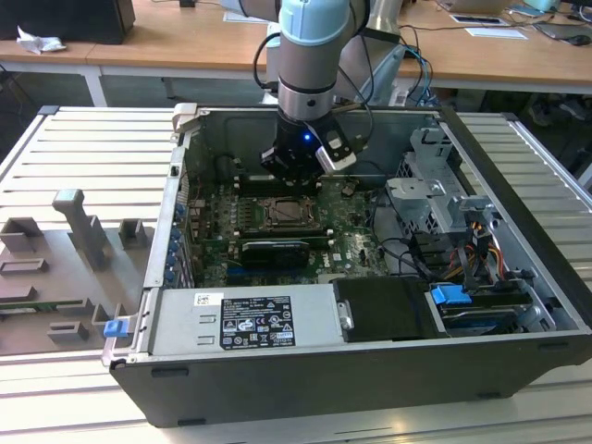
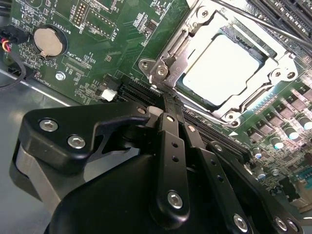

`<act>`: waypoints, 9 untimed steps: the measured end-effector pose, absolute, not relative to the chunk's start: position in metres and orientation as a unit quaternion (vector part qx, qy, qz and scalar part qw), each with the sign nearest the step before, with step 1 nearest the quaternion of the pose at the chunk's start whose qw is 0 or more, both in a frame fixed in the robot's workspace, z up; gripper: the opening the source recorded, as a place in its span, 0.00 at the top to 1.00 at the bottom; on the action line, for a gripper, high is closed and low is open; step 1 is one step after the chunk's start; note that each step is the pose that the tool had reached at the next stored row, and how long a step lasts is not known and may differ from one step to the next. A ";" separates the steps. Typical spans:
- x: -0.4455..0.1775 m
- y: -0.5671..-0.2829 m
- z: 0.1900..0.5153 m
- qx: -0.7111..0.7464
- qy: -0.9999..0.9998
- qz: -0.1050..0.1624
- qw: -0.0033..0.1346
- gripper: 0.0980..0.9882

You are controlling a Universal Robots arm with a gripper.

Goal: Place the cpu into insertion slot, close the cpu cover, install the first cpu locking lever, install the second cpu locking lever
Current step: 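Install the first cpu locking lever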

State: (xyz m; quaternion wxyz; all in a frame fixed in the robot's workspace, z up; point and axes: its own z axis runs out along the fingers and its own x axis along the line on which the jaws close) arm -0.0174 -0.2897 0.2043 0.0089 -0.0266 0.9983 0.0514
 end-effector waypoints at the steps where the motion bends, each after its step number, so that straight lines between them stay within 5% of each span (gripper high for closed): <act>1: -0.017 -0.290 0.204 -0.027 0.998 0.051 0.009 0.99; 9: -0.017 -0.290 0.203 -0.027 0.998 0.049 0.009 0.99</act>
